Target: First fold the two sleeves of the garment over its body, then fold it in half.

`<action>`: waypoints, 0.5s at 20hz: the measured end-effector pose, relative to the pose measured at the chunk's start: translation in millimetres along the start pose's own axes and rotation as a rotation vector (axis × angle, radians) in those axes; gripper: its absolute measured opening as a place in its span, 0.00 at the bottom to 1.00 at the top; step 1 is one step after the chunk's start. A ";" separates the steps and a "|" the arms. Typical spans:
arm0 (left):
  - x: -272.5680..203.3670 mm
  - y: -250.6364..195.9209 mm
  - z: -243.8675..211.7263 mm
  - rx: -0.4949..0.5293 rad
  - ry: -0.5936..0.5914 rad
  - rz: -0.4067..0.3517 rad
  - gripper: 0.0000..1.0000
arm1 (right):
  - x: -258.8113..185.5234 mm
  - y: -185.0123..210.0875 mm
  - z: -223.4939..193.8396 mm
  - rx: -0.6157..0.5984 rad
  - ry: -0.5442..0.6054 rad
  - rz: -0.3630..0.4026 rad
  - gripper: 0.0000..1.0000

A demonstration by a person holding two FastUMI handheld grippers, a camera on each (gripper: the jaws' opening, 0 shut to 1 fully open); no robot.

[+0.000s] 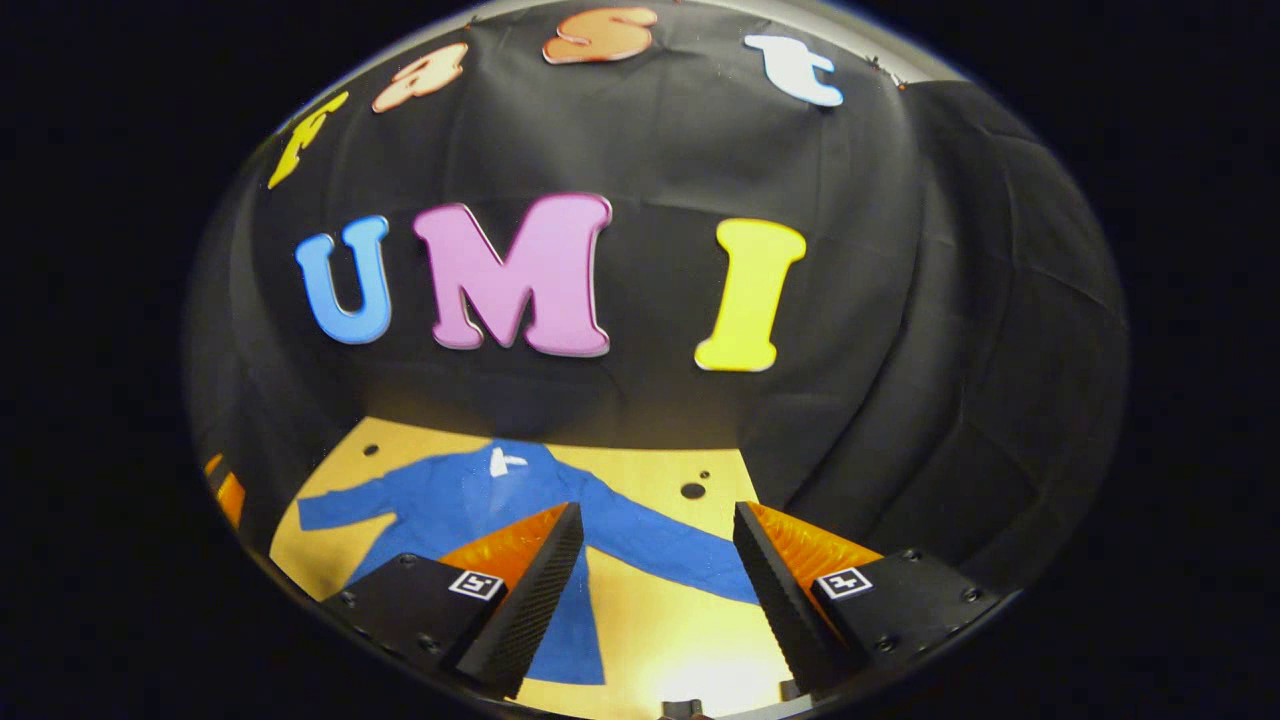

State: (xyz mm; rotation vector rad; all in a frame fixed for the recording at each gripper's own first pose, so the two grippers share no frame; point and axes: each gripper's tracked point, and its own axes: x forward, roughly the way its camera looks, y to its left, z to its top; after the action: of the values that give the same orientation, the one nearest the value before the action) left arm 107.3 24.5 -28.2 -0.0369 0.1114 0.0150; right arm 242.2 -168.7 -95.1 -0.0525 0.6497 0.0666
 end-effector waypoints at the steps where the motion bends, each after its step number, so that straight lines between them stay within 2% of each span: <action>1: 7.7 -3.8 -2.0 0.002 0.003 0.007 0.80 | 18.6 -15.2 -19.2 -0.001 0.097 -0.015 0.97; 7: 53.3 -33.5 -11.6 -0.005 0.025 0.038 0.81 | 149.5 -105.8 -135.0 0.066 0.525 -0.091 0.99; 8: 60.5 -37.3 -16.2 -0.013 0.034 0.047 0.81 | 166.1 -118.8 -158.1 0.081 0.590 -0.099 0.88; 9: 66.8 -40.0 -20.7 -0.020 0.046 0.063 0.81 | 180.1 -131.9 -181.1 0.089 0.659 -0.108 0.99; 10: 72.5 -41.8 -25.1 -0.028 0.056 0.079 0.81 | 192.9 -143.3 -202.8 0.105 0.715 -0.119 0.98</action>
State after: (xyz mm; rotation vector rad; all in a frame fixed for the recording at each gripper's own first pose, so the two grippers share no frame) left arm 177.3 -17.2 -59.7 -0.0605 0.1690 0.0946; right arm 284.4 -316.9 -369.2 -0.0118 1.3610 -0.1083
